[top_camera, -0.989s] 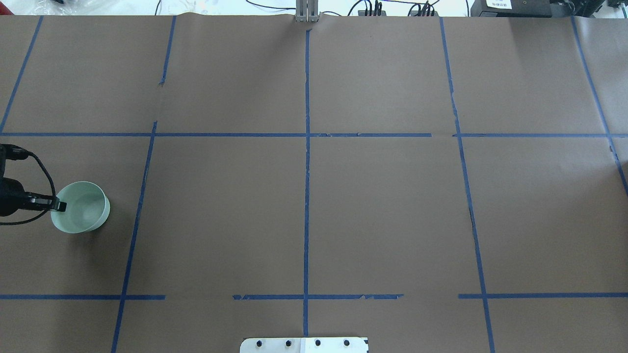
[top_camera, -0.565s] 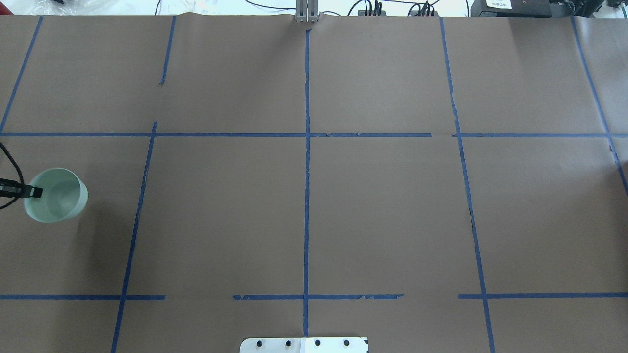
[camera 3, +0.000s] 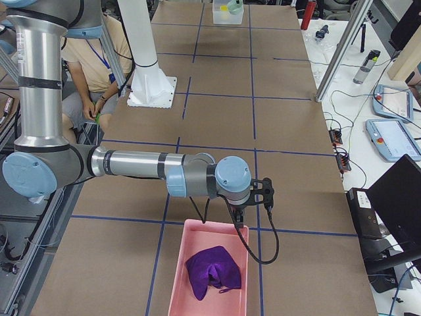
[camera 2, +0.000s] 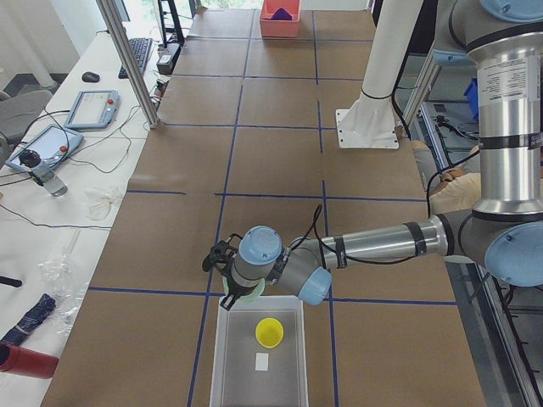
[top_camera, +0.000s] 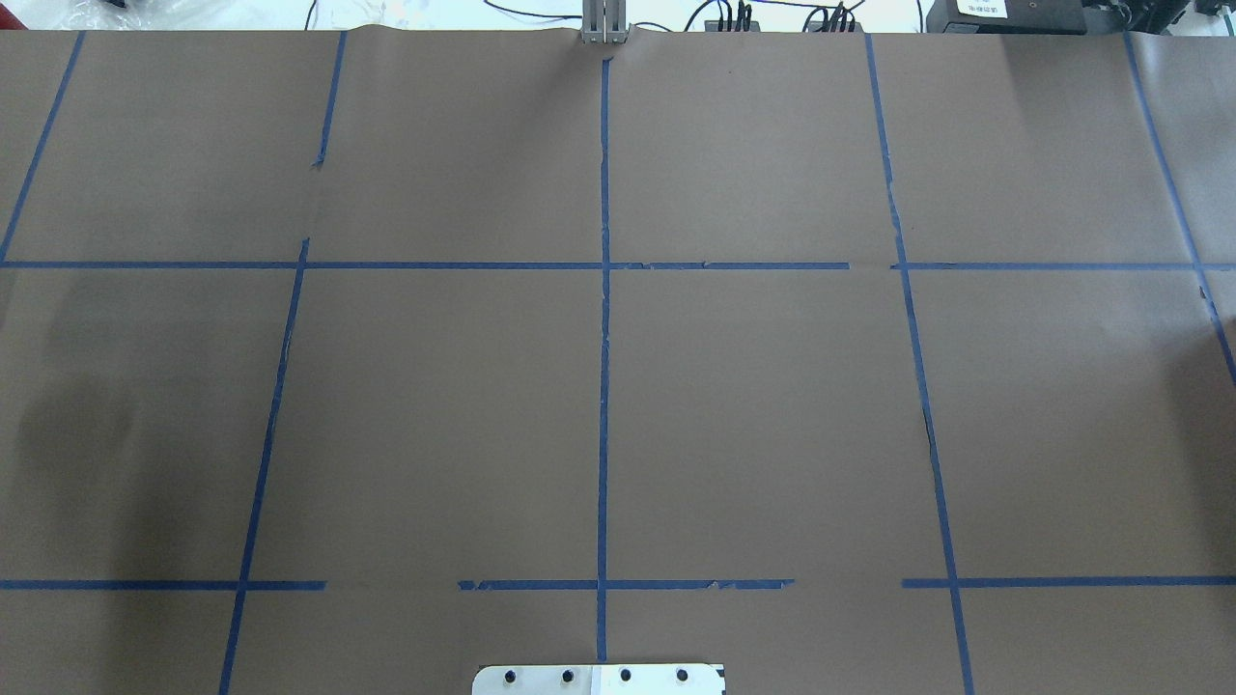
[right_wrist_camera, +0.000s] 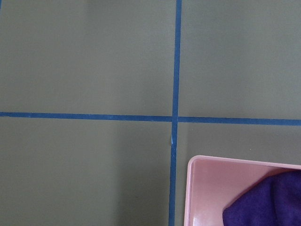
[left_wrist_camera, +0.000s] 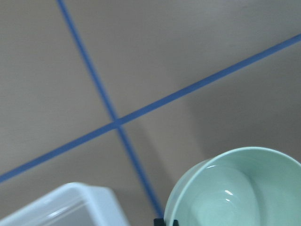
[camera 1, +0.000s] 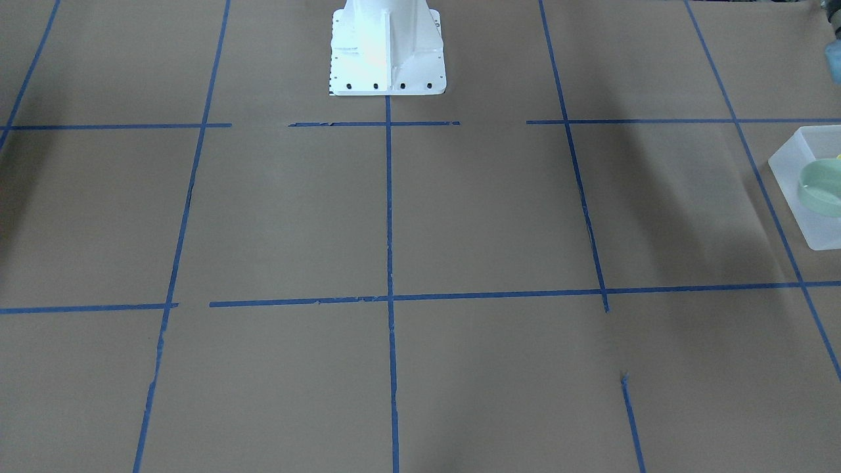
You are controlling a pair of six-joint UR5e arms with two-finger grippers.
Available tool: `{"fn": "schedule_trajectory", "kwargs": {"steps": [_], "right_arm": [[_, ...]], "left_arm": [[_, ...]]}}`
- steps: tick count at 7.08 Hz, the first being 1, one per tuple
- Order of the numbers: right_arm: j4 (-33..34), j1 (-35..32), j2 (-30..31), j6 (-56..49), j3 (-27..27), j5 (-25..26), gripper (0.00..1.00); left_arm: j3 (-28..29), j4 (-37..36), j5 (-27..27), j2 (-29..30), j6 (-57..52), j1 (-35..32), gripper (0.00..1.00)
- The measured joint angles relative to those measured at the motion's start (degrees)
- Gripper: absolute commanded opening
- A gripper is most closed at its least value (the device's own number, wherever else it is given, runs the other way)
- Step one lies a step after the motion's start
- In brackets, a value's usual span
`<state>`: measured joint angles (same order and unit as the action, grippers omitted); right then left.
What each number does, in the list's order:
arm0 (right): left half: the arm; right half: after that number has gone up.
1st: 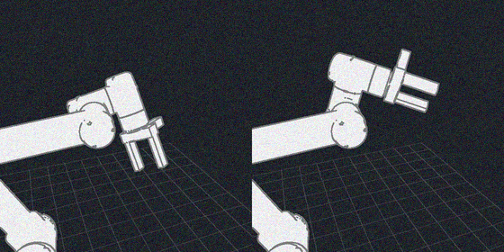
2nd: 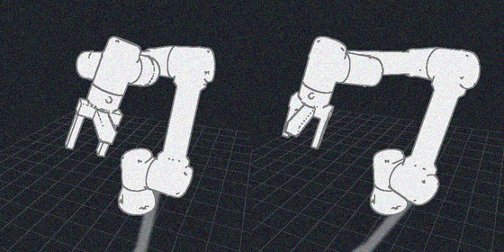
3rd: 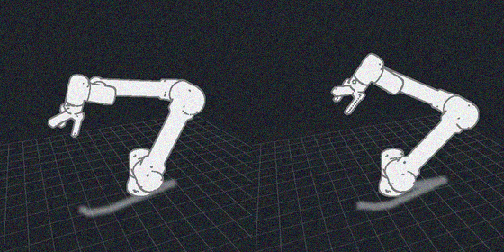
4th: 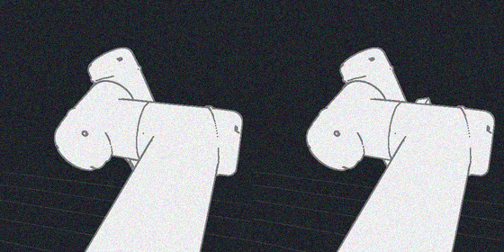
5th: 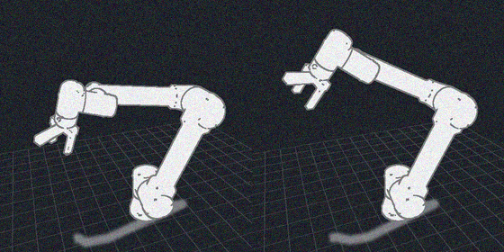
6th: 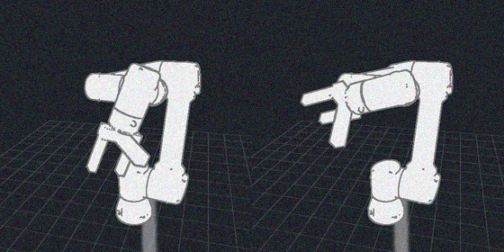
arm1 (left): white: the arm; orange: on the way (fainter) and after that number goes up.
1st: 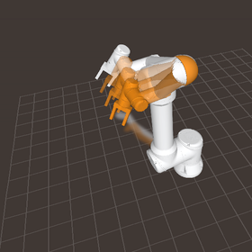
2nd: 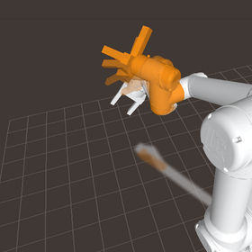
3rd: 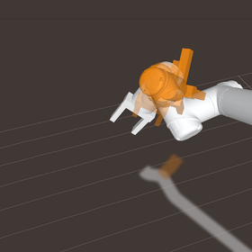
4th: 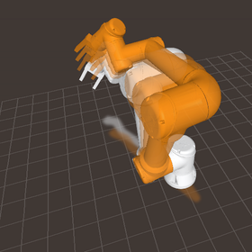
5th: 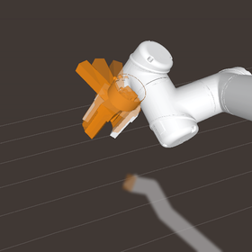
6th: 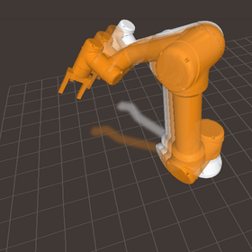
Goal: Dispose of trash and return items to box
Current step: 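Lift the green bowl with the left gripper and carry it off the table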
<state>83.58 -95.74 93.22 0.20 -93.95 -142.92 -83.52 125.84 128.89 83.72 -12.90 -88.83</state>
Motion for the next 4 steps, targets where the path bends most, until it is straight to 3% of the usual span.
{"fn": "schedule_trajectory", "kwargs": {"steps": [2,4], "right_arm": [[-0.1,0.5,0.0,0.1,-0.1,0.0,1.0],[-0.1,0.6,-0.1,0.2,-0.2,0.0,1.0]], "left_arm": [[7.8,-6.8,-0.4,3.9,-13.7,-6.8,0.0],[12.4,-7.2,-4.6,4.4,-18.7,-9.9,0.0]]}}
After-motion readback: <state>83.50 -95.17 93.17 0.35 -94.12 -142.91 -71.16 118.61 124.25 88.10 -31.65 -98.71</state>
